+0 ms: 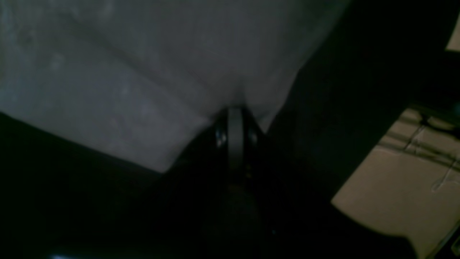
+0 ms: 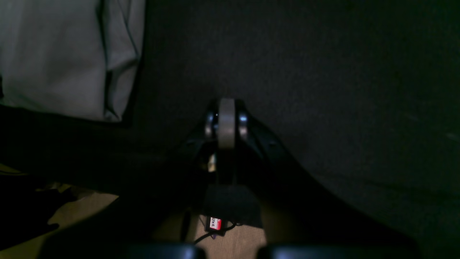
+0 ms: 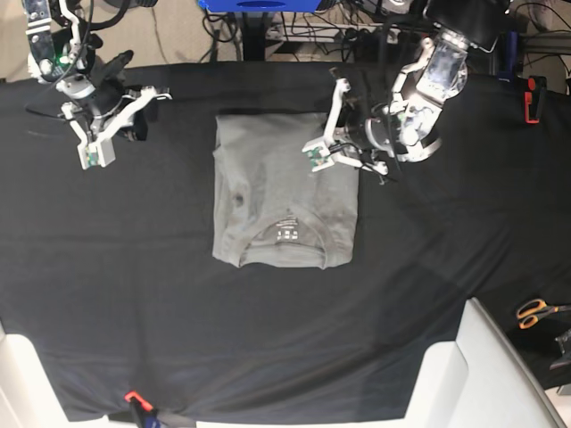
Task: Fold the T-shirt properly
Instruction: 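Open the left gripper and raise it off the shirt, then tuck and straighten the shirt's collar edge with the right gripper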
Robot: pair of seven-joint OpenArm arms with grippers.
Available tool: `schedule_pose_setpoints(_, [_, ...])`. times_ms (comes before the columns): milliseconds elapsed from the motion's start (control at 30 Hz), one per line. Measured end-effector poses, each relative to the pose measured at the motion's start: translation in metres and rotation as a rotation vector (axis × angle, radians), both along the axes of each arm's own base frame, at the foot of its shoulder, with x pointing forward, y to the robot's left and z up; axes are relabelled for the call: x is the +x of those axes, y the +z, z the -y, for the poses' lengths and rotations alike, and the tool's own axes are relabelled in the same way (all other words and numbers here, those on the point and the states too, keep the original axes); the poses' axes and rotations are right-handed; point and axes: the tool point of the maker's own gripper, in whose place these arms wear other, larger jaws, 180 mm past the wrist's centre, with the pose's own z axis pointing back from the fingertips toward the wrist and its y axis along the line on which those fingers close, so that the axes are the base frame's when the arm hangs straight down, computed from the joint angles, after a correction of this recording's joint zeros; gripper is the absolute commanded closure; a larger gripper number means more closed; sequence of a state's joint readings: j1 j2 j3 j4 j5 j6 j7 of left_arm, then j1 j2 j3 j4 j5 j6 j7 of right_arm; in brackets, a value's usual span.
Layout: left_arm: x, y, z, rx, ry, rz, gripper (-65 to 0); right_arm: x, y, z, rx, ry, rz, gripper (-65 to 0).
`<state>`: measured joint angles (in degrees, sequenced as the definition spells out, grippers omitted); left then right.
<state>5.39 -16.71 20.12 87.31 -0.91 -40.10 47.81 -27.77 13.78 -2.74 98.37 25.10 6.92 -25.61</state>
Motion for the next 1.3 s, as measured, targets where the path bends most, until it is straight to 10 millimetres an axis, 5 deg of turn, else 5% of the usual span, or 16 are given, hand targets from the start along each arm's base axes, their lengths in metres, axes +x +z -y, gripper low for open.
schedule_pose_setpoints(67, [0.006, 0.008, -0.007, 0.021, 0.003, 0.026, 0.0, 0.002, 0.001, 0.000, 0.000, 0.003, 0.004, -0.2])
schedule_pose_setpoints(167, [0.041, 0.050, -0.014, -0.018, 0.066, 0.176, 0.0, 0.002, 0.003, -0.004, 0.003, 0.012, 0.010, -0.2])
schedule_pose_setpoints(267, [0.072, 0.088, -0.032, -0.027, 0.139, 0.312, 0.0, 0.001, 0.011, -0.026, 0.021, 0.074, 0.023, -0.2])
schedule_pose_setpoints(333, [0.072, 0.093, -0.054, -0.015, 0.193, 0.330, 0.0, 0.006, 0.024, -0.049, 0.065, 0.120, 0.065, -0.2])
schedule_pose_setpoints(533, [0.000, 0.049, -0.184, 0.231, 0.396, 0.132, 0.0, 0.020, 0.032, -0.090, 0.090, 0.256, 0.105, -0.2])
schedule_pose_setpoints(733, [-0.057, 0.034, -0.247, 0.199, 0.606, 0.100, 0.0, 0.024, 0.036, -0.135, 0.137, 0.376, 0.120, -0.2])
schedule_pose_setpoints(800, [-0.070, 0.034, -0.257, 0.220, 0.627, 0.087, 0.0, 0.027, 0.034, -0.139, 0.133, 0.395, 0.120, -0.2])
schedule_pose_setpoints(967, [-0.060, 0.040, -0.255, 0.185, 0.641, 0.128, 0.0, 0.029, 0.030, -0.153, 0.150, 0.406, 0.108, -0.3])
schedule_pose_setpoints(1100, [-0.064, 0.037, -0.254, 0.191, 0.644, 0.111, 0.0, 0.018, 0.007, -0.167, 0.170, 0.408, 0.014, -0.3])
schedule_pose_setpoints(1300, [-0.064, 0.034, -0.248, 0.173, 0.653, 0.110, 0.0, 0.024, -0.024, -0.137, 0.108, 0.352, -0.029, -0.2])
